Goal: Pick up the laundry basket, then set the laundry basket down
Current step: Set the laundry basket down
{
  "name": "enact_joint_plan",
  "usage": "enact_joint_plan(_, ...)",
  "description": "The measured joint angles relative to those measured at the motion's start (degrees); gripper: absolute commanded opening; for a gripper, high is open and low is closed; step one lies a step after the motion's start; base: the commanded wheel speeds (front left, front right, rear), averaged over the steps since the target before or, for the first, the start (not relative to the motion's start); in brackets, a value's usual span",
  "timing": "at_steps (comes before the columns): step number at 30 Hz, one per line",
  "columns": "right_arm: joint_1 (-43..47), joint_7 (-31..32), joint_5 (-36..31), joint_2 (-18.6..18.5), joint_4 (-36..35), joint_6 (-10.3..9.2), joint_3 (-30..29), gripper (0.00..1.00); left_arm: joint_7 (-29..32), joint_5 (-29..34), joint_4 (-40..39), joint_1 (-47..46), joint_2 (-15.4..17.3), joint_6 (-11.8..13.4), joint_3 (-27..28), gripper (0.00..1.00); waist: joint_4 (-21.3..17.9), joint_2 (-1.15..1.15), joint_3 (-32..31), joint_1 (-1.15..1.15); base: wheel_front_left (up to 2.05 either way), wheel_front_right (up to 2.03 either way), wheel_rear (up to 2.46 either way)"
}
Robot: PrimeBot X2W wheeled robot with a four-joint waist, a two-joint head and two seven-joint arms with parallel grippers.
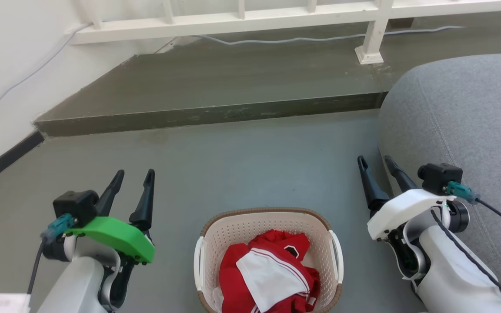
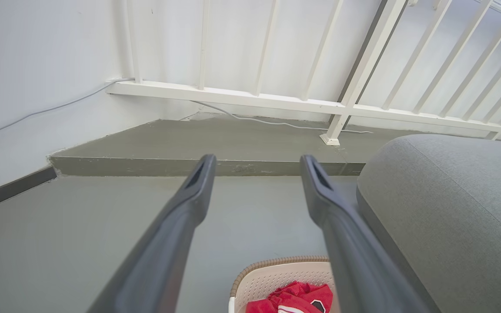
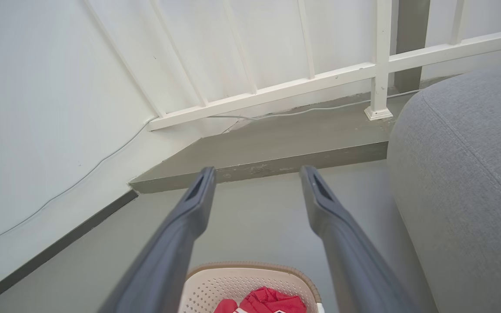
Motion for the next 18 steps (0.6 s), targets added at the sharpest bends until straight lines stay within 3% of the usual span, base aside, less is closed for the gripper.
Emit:
enact_joint_plan(5,1.7,0.0,-4.1,-0.2,-3.7,-0.92,-0.4,1.0,0.0,2.0,-4.1,3.5,-0.7,0.7,3.6,1.0,0.3,0.0,-0.5,0.0,0.0,0.0,0.0)
enact_joint_plan(18,6.7,0.0,-7.5,0.0,-9.5,-2.58,-4.7,1.0,-0.2,8.1,-11.5,10.4,-2.6,1.6,9.6,1.0,0.5,0.0,-0.8,0.0,0.0,0.0,0.0)
